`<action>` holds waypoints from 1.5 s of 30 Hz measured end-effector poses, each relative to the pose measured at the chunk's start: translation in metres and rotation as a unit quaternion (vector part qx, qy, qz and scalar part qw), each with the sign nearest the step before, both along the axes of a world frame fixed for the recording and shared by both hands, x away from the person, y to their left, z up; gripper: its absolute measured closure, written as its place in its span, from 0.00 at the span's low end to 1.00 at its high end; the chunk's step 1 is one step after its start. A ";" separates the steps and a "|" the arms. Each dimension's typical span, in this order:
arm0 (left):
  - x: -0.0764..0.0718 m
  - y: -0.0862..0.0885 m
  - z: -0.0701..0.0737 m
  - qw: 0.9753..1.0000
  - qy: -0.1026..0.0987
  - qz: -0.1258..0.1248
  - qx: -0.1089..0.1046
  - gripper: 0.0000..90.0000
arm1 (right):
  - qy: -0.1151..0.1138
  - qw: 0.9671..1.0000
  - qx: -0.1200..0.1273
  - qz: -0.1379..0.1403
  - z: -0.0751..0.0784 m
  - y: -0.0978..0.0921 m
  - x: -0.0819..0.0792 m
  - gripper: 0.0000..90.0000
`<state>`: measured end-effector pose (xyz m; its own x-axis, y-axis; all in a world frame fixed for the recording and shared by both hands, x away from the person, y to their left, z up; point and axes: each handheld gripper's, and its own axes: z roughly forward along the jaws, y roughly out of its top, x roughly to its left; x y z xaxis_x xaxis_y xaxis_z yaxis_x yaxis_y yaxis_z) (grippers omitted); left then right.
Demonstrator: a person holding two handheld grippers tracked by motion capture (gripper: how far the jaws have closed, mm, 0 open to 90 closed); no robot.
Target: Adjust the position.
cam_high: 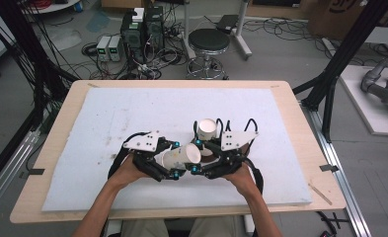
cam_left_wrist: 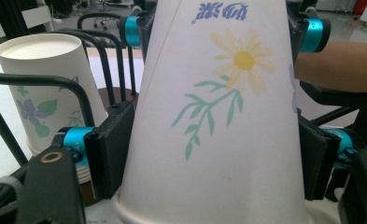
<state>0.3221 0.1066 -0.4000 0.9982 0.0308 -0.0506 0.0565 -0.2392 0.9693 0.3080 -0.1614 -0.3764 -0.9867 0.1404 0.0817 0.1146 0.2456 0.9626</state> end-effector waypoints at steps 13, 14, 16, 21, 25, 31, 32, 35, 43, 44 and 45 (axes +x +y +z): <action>0.000 0.001 0.000 1.000 -0.002 0.008 0.006 0.32 | 0.008 1.000 -0.001 0.007 0.000 -0.001 0.000 0.16; 0.000 0.001 0.000 1.000 -0.004 0.008 0.007 0.32 | 0.008 1.000 -0.001 0.007 0.000 -0.001 0.000 0.16; -0.001 0.001 0.000 1.000 -0.004 0.010 0.008 0.32 | 0.009 1.000 -0.002 0.006 -0.001 -0.001 0.000 0.16; -0.003 0.004 0.002 1.000 -0.009 0.010 0.019 0.33 | 0.005 1.000 -0.012 0.000 0.001 -0.002 -0.001 0.16; -0.006 0.010 0.009 0.996 -0.019 0.007 0.090 0.33 | -0.004 0.999 -0.050 -0.008 0.006 0.000 -0.004 0.16; -0.006 0.019 0.025 0.978 -0.014 0.001 0.206 0.33 | -0.023 0.991 -0.129 0.004 0.012 0.011 -0.009 0.16; -0.006 0.019 0.027 0.975 -0.010 -0.001 0.222 0.33 | -0.025 0.990 -0.141 0.004 0.013 0.013 -0.009 0.16; -0.005 0.020 0.033 0.964 -0.010 -0.002 0.265 0.33 | -0.030 0.982 -0.184 0.006 0.014 0.020 -0.008 0.16; -0.002 0.021 0.043 0.953 -0.011 0.004 0.303 0.33 | -0.034 0.964 -0.263 0.009 0.021 0.029 -0.004 0.16; -0.002 0.020 0.044 0.951 -0.009 0.002 0.308 0.33 | -0.032 0.964 -0.266 0.009 0.022 0.029 -0.003 0.16; -0.002 0.020 0.043 0.951 -0.009 0.002 0.309 0.33 | -0.032 0.963 -0.269 0.008 0.022 0.028 -0.003 0.16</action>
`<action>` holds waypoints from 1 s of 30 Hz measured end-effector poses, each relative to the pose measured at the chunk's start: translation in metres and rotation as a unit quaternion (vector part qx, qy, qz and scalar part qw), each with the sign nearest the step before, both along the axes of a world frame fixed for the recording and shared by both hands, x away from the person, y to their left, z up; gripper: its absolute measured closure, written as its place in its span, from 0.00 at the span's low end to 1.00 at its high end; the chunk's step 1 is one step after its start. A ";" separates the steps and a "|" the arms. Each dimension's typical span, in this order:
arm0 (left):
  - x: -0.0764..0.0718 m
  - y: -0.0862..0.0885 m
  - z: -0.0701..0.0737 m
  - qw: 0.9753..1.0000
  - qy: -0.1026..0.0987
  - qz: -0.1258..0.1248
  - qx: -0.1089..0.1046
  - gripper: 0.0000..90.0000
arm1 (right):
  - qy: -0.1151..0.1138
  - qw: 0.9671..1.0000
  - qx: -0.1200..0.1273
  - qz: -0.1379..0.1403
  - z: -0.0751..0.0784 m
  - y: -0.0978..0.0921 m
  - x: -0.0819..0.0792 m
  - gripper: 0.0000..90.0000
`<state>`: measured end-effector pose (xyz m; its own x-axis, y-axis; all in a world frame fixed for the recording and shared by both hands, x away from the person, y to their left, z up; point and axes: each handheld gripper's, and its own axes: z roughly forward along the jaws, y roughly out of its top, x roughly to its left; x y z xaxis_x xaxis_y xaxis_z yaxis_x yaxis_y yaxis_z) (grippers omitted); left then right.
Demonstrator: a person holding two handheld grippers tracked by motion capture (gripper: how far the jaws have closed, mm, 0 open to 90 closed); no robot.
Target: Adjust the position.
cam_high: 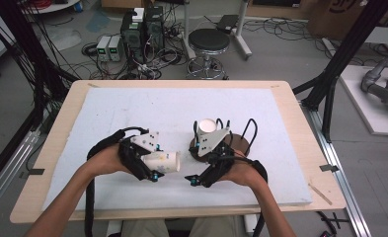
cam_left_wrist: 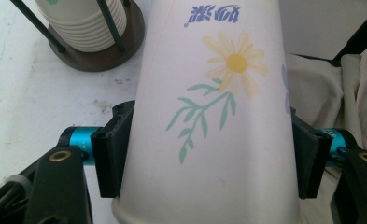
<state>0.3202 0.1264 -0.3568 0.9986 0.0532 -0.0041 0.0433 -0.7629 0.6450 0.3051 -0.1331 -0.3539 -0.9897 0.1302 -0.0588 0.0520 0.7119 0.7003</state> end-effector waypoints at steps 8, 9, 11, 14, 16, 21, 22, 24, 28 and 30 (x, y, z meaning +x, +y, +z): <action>-0.002 -0.017 -0.001 0.999 0.000 -0.015 0.031 0.33 | 0.015 0.998 -0.063 0.005 0.000 0.008 0.004 0.17; -0.002 -0.020 -0.001 0.999 -0.001 -0.016 0.033 0.33 | 0.016 0.997 -0.074 0.006 0.001 0.011 0.005 0.17; -0.003 -0.025 -0.001 0.999 0.002 -0.020 0.036 0.33 | 0.015 0.996 -0.092 0.013 0.001 0.015 0.006 0.17; -0.003 -0.031 -0.001 0.999 0.000 -0.023 0.039 0.33 | 0.015 0.993 -0.114 0.023 0.003 0.021 0.007 0.18; -0.003 -0.033 0.000 0.999 0.001 -0.025 0.041 0.33 | 0.016 0.992 -0.127 0.022 0.003 0.025 0.007 0.18; -0.003 -0.035 -0.001 0.999 0.002 -0.025 0.040 0.33 | 0.017 0.990 -0.135 0.027 0.004 0.031 0.007 0.18; -0.003 -0.035 -0.001 0.999 0.002 -0.025 0.040 0.33 | 0.019 0.990 -0.135 0.027 0.004 0.032 0.007 0.18; -0.003 -0.036 -0.001 0.999 0.000 -0.025 0.042 0.33 | 0.018 0.990 -0.136 0.028 0.003 0.033 0.007 0.18; -0.004 -0.037 -0.002 0.999 0.002 -0.026 0.041 0.33 | 0.019 0.990 -0.134 0.029 0.003 0.035 0.007 0.20; -0.004 -0.038 -0.002 0.999 0.002 -0.026 0.041 0.33 | 0.019 0.991 -0.131 0.035 0.003 0.036 0.006 0.32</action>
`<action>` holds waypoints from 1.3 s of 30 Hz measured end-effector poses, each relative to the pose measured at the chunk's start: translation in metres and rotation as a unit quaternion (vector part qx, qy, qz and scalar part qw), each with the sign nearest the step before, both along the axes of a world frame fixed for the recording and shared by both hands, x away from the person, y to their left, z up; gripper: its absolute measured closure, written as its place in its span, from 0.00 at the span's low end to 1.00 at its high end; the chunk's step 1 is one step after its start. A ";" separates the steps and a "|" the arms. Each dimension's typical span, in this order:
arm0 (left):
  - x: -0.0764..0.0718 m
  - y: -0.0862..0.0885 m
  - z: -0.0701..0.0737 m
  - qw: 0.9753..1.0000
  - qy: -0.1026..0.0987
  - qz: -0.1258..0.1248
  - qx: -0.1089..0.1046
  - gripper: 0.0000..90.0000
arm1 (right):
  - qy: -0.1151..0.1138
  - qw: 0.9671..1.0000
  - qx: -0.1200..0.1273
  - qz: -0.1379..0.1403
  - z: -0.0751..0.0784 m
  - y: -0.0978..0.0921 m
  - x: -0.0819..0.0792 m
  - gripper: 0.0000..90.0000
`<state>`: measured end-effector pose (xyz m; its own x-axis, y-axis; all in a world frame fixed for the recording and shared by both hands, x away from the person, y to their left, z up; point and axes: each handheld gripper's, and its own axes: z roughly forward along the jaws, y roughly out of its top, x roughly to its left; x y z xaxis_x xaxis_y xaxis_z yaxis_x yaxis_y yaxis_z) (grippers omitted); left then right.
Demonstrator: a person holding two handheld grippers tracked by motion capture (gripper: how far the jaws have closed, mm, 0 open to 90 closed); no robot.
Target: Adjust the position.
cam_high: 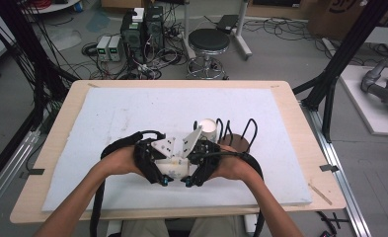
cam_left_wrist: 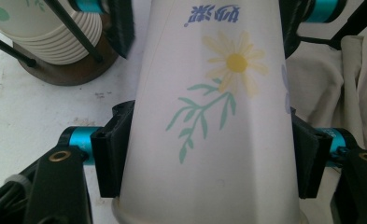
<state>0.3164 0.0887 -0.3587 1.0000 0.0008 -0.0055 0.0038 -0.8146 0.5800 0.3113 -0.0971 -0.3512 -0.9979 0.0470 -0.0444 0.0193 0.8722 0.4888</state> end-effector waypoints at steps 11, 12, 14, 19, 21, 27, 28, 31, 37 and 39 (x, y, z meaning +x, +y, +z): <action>0.001 0.001 -0.003 1.000 0.000 0.000 -0.003 0.31 | 0.003 1.000 0.001 0.007 0.000 0.000 -0.001 0.42; 0.001 0.001 -0.003 1.000 0.000 -0.001 -0.004 0.31 | 0.002 1.000 0.000 0.006 0.000 0.000 -0.001 0.42; 0.003 0.002 -0.004 1.000 -0.007 -0.010 -0.014 0.27 | 0.002 1.000 0.000 0.007 0.000 0.000 -0.001 0.42; 0.004 0.006 -0.005 0.999 0.004 -0.009 -0.040 0.07 | 0.003 1.000 0.001 0.007 -0.001 -0.002 -0.001 0.42; 0.005 0.007 -0.005 0.999 0.006 -0.008 -0.041 0.07 | 0.006 1.000 0.002 0.007 -0.001 -0.002 0.000 0.42; 0.004 0.012 -0.004 0.998 0.003 -0.004 -0.068 0.07 | 0.002 1.000 0.010 0.002 -0.002 -0.006 0.000 0.42; 0.004 0.015 -0.004 0.996 0.004 0.002 -0.084 0.07 | 0.001 1.000 0.017 0.004 -0.003 -0.008 0.000 0.42; 0.004 0.029 -0.001 0.988 0.006 0.023 -0.154 0.07 | 0.005 0.999 0.040 -0.007 -0.007 -0.015 -0.003 0.42; 0.000 0.053 -0.006 0.965 0.000 0.057 -0.255 0.07 | 0.002 0.994 0.108 -0.023 -0.018 -0.031 -0.006 0.42; -0.003 0.058 -0.011 0.959 0.000 0.063 -0.276 0.07 | 0.002 0.991 0.134 -0.025 -0.021 -0.035 -0.007 0.42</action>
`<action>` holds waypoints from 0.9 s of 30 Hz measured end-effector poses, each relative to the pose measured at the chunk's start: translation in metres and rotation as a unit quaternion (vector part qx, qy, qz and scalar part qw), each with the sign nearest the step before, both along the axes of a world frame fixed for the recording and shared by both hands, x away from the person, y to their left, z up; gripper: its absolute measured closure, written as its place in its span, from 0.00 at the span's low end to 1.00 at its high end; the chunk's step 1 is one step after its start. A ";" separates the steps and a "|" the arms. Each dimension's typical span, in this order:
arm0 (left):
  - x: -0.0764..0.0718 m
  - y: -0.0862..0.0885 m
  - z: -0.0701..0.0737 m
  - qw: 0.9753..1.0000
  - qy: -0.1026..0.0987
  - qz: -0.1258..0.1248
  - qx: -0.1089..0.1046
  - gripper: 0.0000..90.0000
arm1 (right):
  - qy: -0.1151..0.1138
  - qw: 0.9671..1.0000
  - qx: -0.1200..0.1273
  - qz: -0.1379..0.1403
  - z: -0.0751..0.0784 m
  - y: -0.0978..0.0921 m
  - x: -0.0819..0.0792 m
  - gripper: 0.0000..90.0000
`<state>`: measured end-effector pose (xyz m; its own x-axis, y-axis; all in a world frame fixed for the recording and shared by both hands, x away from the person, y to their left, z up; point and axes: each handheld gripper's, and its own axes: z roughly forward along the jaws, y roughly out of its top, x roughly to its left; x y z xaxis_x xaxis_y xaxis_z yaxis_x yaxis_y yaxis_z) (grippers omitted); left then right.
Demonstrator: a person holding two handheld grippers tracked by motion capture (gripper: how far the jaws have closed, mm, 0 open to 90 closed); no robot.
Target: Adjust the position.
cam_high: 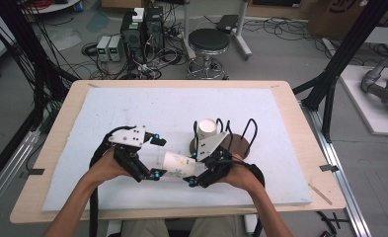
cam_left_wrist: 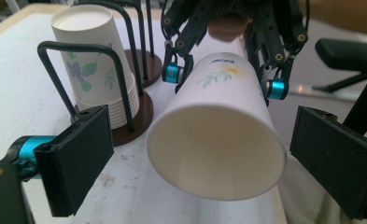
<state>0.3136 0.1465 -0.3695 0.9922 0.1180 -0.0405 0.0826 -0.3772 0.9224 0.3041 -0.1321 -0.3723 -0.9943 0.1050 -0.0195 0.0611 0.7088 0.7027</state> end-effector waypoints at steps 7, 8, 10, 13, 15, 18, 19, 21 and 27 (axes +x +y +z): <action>-0.004 0.008 -0.020 0.999 0.004 0.010 -0.039 0.07 | 0.007 0.999 0.043 -0.016 -0.012 -0.008 -0.003 0.42; -0.004 0.008 -0.022 0.999 0.006 0.009 -0.042 0.07 | 0.006 0.999 0.046 -0.016 -0.013 -0.008 -0.004 0.42; -0.006 0.009 -0.027 0.998 0.010 0.010 -0.057 0.07 | 0.007 0.998 0.053 -0.017 -0.014 -0.009 -0.005 0.42; -0.009 0.011 -0.033 0.997 0.011 0.014 -0.072 0.07 | 0.003 0.997 0.073 -0.021 -0.017 -0.012 -0.006 0.42; -0.010 0.011 -0.037 0.997 0.013 0.014 -0.080 0.07 | 0.000 0.995 0.095 -0.023 -0.020 -0.015 -0.007 0.42; -0.012 0.012 -0.041 0.995 0.014 0.016 -0.095 0.07 | -0.003 0.992 0.126 -0.030 -0.025 -0.019 -0.008 0.42; -0.012 0.013 -0.042 0.995 0.013 0.018 -0.099 0.07 | -0.003 0.990 0.135 -0.032 -0.026 -0.020 -0.008 0.42; -0.012 0.013 -0.044 0.994 0.015 0.018 -0.104 0.07 | -0.001 0.988 0.149 -0.036 -0.029 -0.021 -0.008 0.42; -0.012 0.009 -0.046 0.993 0.014 0.016 -0.113 0.07 | -0.001 0.982 0.186 -0.034 -0.034 -0.024 -0.008 0.42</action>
